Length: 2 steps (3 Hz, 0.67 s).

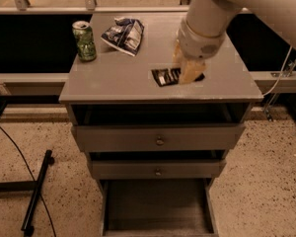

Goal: Place rxbar chocolate into bottom drawer

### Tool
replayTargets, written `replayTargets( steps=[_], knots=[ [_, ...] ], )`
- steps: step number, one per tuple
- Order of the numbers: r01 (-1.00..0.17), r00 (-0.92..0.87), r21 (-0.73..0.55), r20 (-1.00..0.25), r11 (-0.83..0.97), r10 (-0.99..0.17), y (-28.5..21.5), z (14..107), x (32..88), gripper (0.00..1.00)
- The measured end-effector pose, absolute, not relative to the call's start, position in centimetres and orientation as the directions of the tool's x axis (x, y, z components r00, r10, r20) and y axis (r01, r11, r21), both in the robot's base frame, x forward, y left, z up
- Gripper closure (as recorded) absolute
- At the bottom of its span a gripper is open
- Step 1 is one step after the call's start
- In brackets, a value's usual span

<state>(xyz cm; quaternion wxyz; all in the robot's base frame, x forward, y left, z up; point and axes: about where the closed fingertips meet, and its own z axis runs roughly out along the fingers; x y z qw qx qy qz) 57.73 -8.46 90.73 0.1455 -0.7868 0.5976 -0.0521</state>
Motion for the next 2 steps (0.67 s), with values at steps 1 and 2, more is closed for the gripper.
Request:
replayTargets(
  steps=[1,2],
  knots=[
    [-0.951,0.187,-0.269,-0.109,-0.152,-0.976,-13.0,87.7,53.2,1.0],
    [-0.963,0.161,-0.236,-0.129,-0.128,-0.978,-16.1,84.0,49.5,1.0]
  ],
)
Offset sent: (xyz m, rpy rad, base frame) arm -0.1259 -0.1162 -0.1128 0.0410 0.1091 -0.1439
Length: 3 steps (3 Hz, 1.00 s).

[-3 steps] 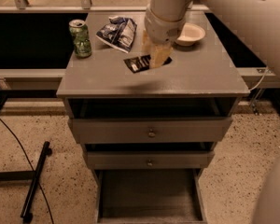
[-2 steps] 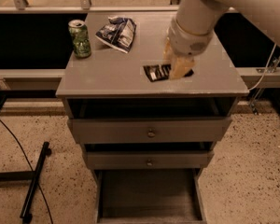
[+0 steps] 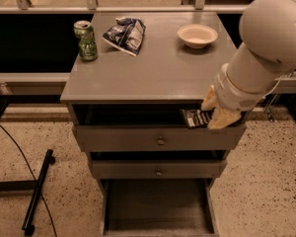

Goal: Place rxbar chocolate into bottom drawer

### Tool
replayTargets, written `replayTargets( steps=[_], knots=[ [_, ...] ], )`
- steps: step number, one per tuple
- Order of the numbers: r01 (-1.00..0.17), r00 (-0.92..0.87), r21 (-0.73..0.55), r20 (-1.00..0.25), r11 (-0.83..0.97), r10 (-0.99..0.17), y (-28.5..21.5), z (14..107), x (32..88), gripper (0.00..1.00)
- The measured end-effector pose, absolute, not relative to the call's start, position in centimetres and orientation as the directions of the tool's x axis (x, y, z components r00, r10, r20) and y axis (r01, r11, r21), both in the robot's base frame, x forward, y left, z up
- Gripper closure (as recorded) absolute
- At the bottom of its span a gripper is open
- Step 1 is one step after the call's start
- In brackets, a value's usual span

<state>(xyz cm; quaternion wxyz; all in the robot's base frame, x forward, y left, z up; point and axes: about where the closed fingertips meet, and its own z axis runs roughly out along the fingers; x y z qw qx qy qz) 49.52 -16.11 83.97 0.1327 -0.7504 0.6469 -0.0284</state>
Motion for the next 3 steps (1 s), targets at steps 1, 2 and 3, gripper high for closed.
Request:
replayTargets(
  steps=[1,2,3],
  knots=[
    [-0.968,0.151,-0.221,-0.128,-0.12,-0.98,-16.9,83.0,48.7,1.0],
    [-0.974,0.129,-0.21,-0.191,-0.088,-0.973,-17.3,81.8,49.3,1.0],
    [-0.984,0.11,-0.173,-0.359,-0.05,-0.927,-17.6,75.5,49.0,1.0]
  ],
)
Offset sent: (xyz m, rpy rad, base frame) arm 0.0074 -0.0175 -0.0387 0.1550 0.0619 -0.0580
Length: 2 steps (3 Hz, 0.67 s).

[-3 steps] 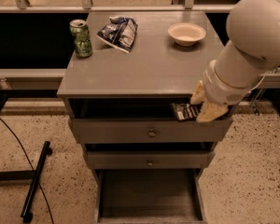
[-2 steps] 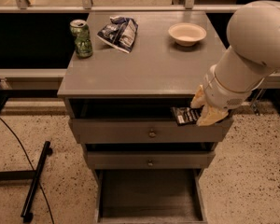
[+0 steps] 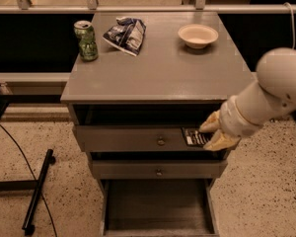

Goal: Place rxbar chocolate into bottom drawer

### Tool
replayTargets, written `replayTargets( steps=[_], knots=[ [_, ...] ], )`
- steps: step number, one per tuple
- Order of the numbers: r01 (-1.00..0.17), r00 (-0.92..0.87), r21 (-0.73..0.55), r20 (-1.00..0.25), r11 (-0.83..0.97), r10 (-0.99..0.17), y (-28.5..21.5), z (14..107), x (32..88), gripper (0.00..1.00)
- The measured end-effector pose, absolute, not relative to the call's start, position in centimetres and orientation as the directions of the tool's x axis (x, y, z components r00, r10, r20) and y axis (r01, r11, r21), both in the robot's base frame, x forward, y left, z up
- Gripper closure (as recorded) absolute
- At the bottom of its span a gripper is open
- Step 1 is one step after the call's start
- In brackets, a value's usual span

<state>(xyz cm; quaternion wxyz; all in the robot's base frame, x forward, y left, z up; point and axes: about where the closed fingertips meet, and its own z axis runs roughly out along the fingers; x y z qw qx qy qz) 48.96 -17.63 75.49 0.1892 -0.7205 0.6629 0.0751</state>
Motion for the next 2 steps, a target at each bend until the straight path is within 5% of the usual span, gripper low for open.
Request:
replayTargets(
  steps=[2],
  knots=[
    [-0.965,0.072,-0.212,-0.783,0.155,-0.618,-16.4,65.0,48.4,1.0]
  ],
)
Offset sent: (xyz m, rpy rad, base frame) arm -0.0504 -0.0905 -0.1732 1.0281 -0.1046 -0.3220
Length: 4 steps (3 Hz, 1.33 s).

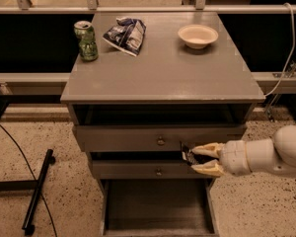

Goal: Place rxbar chocolate into bottom drawer

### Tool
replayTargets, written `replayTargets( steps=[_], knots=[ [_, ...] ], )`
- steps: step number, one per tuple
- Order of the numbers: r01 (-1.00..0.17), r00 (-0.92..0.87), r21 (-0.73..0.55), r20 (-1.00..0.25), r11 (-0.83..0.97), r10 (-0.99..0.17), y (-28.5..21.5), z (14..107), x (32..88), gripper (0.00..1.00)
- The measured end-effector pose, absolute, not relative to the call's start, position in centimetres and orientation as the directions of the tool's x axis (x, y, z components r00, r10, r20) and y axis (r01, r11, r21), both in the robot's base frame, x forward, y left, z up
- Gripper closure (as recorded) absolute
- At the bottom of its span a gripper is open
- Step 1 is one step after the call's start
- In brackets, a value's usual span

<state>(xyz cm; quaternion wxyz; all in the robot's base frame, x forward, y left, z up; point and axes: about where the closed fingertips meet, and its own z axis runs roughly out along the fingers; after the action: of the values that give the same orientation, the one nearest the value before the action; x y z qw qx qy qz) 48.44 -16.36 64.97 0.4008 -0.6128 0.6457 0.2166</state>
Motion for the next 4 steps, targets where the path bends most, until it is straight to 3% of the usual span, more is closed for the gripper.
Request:
replayTargets(
  steps=[1,2,4],
  knots=[
    [-0.949,0.003,-0.144,-0.895,0.282,-0.447,-19.9,60.4,46.6,1.0],
    [-0.938,-0.153,0.025,-0.924,0.345,-0.35,-22.1,52.0,44.2,1.0],
    [-0.942,-0.281,0.164,-0.862,0.292,-0.421,-17.9,42.4,43.5,1.0]
  ],
)
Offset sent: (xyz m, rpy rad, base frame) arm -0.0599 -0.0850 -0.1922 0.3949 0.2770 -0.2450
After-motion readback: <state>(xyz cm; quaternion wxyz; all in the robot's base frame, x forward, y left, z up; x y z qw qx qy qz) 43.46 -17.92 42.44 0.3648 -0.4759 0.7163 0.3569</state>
